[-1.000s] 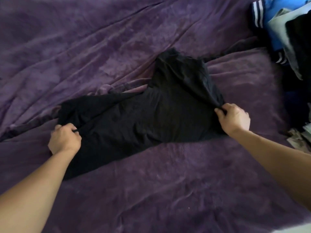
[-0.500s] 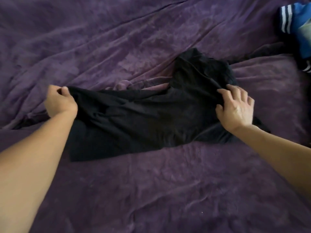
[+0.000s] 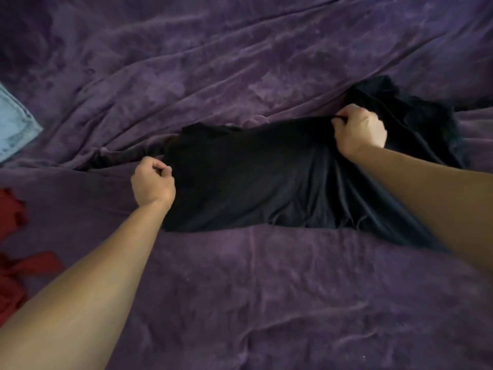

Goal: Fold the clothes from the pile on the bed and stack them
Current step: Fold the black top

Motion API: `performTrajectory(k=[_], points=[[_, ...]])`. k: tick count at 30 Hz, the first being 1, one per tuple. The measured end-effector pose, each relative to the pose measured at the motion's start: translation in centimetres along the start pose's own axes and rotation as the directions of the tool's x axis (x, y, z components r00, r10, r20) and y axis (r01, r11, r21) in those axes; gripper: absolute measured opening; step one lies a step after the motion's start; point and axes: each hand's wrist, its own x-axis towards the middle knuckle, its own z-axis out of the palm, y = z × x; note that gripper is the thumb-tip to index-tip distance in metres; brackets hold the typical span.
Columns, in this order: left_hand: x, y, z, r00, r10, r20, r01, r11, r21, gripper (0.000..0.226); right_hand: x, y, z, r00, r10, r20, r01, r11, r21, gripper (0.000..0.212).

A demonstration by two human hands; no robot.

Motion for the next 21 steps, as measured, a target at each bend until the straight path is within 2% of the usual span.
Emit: performTrajectory(k=[2,3,5,7,9,12,14,17,19,21], points=[[-0.7,-0.2,-0.1,0.998,-0.054,-0.017,0.054,0.998,-0.022,0.021,-0.2,0.0,0.1,0.999,-0.035,0.003,0.035,0.999,-0.011,0.03],[-1.3,-0.5,-0.1,0.995,-0.102,0.001,0.102,0.995,-0.018,0.031,-0.9,-0.1,0.4,0.991,-0.131,-0.018,0.13,0.991,-0.038,0.036],[-3.0,-1.5,0.0,0.986,-0.156,0.065,0.155,0.988,0.014,0.046,-3.1,-0.3,1.7,0.924,-0.376,-0.061,0.369,0.924,-0.102,0.046],[-4.8,-2.2,0.3,0.98,-0.131,0.147,0.125,0.991,0.047,0.05,-6.0,-0.4,3.9,0.847,-0.532,-0.009,0.527,0.84,-0.13,0.047],[-5.8,-2.6,0.4,0.982,-0.074,0.174,0.058,0.994,0.092,0.046,-8.8,0.2,5.8,0.823,-0.561,0.086,0.568,0.813,-0.131,0.047],[-5.1,-2.7,-0.7,0.997,-0.026,0.068,0.013,0.984,0.178,0.039,-12.2,2.9,6.5,0.853,-0.495,0.168,0.517,0.844,-0.14,0.06],[-4.0,-3.1,-2.0,0.998,-0.061,0.004,0.059,0.98,0.191,0.036,-14.1,6.0,5.7,0.877,-0.424,0.227,0.466,0.864,-0.189,0.071],[-3.4,-3.5,-3.5,0.989,-0.148,-0.018,0.147,0.948,0.282,0.035,-15.7,11.4,3.8,0.92,-0.255,0.297,0.343,0.89,-0.3,0.078],[-4.1,-2.9,-3.3,0.997,-0.075,-0.014,0.075,0.932,0.354,0.037,-16.2,14.9,2.2,0.952,-0.112,0.286,0.202,0.93,-0.308,0.075],[-5.8,-1.8,-2.5,0.993,0.12,0.013,-0.114,0.9,0.42,0.042,-16.7,17.6,0.3,0.969,0.041,0.243,0.024,0.966,-0.257,0.072]])
